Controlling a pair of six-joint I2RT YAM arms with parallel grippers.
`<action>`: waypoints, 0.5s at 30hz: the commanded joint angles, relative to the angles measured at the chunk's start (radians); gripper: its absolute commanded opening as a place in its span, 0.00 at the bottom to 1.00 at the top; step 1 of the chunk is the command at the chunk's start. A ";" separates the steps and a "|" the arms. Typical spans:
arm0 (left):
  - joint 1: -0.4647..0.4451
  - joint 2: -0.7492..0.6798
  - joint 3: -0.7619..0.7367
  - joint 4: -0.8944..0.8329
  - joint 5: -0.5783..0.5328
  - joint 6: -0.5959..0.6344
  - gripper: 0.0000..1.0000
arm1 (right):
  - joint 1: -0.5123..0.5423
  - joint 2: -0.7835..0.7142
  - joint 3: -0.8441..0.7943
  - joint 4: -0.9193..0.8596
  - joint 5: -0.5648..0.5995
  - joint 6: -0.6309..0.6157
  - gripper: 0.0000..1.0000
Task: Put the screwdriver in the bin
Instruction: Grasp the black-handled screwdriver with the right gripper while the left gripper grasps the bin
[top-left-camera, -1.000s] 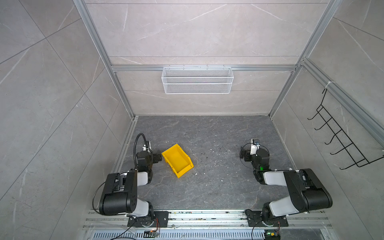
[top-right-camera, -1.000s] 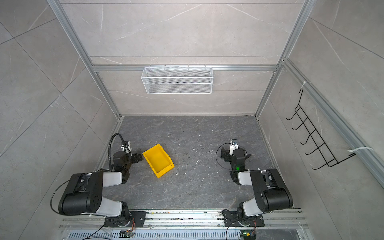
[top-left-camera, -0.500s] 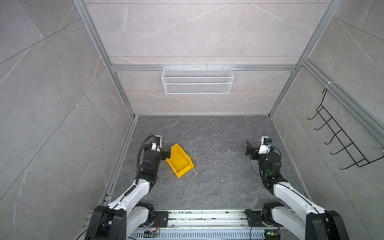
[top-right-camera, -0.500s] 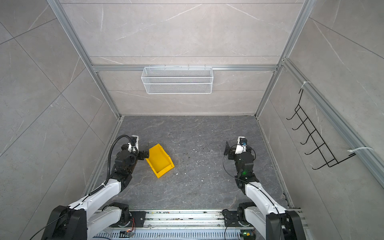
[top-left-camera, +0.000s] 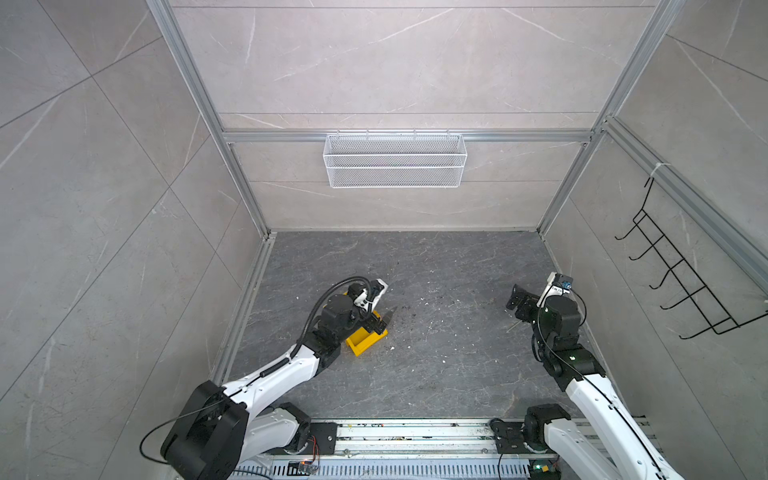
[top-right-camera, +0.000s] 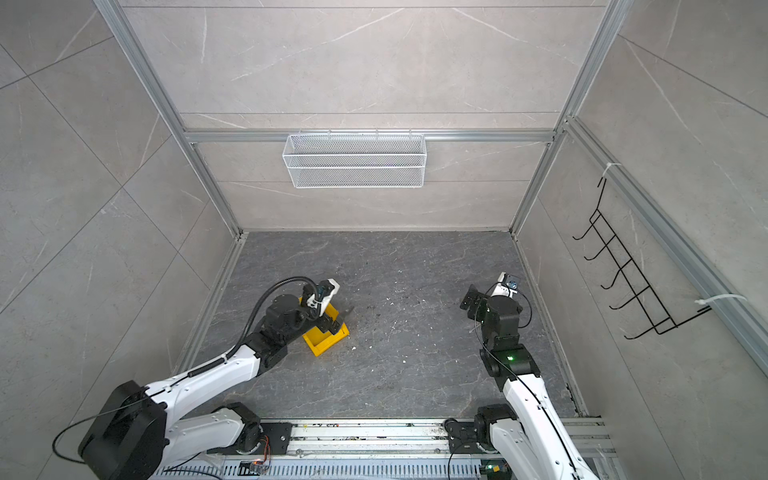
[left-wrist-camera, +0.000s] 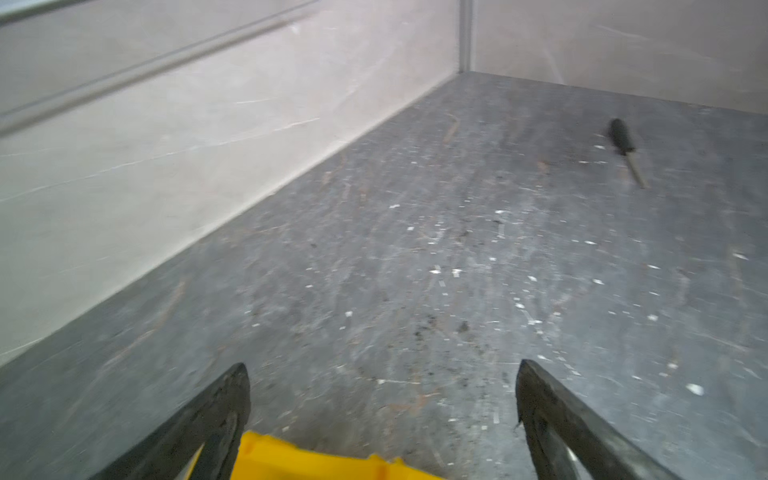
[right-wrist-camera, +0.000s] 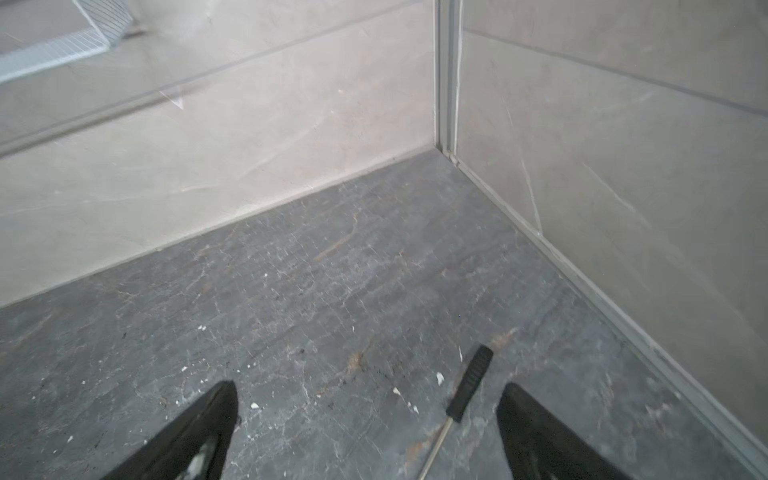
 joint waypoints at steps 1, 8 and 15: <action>-0.081 0.066 0.067 0.069 0.110 0.006 1.00 | -0.002 0.044 0.035 -0.165 0.031 0.142 0.99; -0.211 0.215 0.147 0.101 0.148 0.003 1.00 | -0.022 0.241 0.086 -0.220 -0.006 0.245 0.99; -0.269 0.270 0.172 0.101 0.164 -0.012 1.00 | -0.058 0.561 0.264 -0.379 -0.010 0.335 0.98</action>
